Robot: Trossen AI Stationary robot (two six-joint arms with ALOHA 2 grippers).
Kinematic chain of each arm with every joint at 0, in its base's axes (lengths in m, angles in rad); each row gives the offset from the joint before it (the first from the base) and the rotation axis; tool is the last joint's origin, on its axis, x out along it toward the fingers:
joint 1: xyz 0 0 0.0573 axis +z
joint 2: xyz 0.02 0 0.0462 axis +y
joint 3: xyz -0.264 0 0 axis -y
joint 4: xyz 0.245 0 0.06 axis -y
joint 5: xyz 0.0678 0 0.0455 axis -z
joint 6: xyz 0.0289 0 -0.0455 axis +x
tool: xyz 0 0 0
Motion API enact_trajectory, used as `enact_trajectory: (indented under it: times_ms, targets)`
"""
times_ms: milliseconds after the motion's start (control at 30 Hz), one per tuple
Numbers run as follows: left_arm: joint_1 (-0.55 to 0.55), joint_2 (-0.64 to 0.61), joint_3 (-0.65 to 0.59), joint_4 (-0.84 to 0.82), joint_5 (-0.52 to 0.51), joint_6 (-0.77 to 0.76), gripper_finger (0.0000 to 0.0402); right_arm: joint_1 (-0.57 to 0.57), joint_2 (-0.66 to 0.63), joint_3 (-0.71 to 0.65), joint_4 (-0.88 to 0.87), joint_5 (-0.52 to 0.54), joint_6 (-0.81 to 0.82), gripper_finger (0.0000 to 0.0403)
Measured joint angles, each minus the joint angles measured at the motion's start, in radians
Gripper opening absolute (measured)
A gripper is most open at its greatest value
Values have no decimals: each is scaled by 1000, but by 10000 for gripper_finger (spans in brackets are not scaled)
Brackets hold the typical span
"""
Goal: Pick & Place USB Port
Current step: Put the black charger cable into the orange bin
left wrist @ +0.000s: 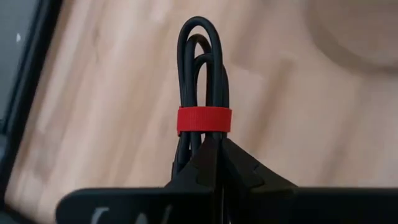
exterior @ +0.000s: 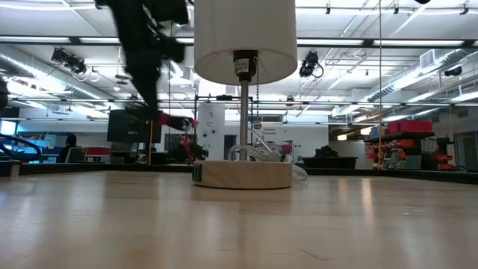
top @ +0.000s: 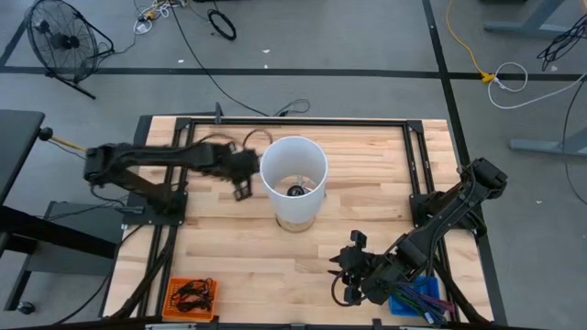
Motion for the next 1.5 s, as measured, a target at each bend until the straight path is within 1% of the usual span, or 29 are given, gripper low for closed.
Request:
enact_trajectory:
  times_ms: [100, 200, 267, 333, 433, 533, 633, 700, 800, 867, 967, 1067, 1133, 1233, 1267, 1333, 1500]
  targets:
    - [-147, -88, 0, -147, -43, -158, 7, 0, 0, 0, 0, -3, -22, 137]
    - [-326, -177, -1, -257, -70, -385, 7, 0, 0, 0, 1, -4, -55, 137]
    - [-474, -213, -1, -262, -73, -547, 7, 0, 0, 0, 2, -4, -74, 137]
    - [-639, -228, -1, -240, -77, -677, 7, 0, 0, 0, 1, -4, -82, 137]
    - [-870, -215, -1, -223, -107, -861, 7, 0, 0, 0, 4, -4, -102, 137]
    - [-1062, -169, -1, -224, -173, -1103, 7, 0, 0, 0, 2, -4, -129, 137]
    - [-1210, -109, -1, -212, -177, -1329, 7, 0, 0, 0, 3, -3, -174, 137]
    - [-1289, -58, -1, -170, -169, -1432, 7, 0, 0, 0, 2, -3, -193, 137]
    - [-1367, 20, 24, -152, -142, -1553, 7, -1, 0, 0, 2, -2, -216, 137]
    - [-1404, 72, 68, -153, -150, -1610, 7, -4, 0, 0, 4, 6, -234, 137]
    - [-1442, 143, 161, -153, -186, -1634, 7, -9, 0, 0, 5, 18, -250, 137]
    - [-1472, 214, 264, -154, -197, -1635, 7, -15, 0, 0, 4, 23, -259, 137]
    - [-1489, 268, 328, -187, -193, -1659, 7, -19, 0, 0, 4, 23, -261, 137]
    - [-1503, 346, 401, -319, -126, -1733, 7, -19, 0, 0, 3, 23, -261, 137]
    - [-1507, 367, 416, -362, -100, -1765, 7, -18, 0, 0, 3, 23, -261, 137]
    - [-1510, 398, 432, -412, -99, -1795, 7, -18, 0, 0, 3, 22, -261, 137]
    - [-1511, 426, 424, -358, -77, -1796, 7, -18, 0, 0, 3, 22, -261, 137]
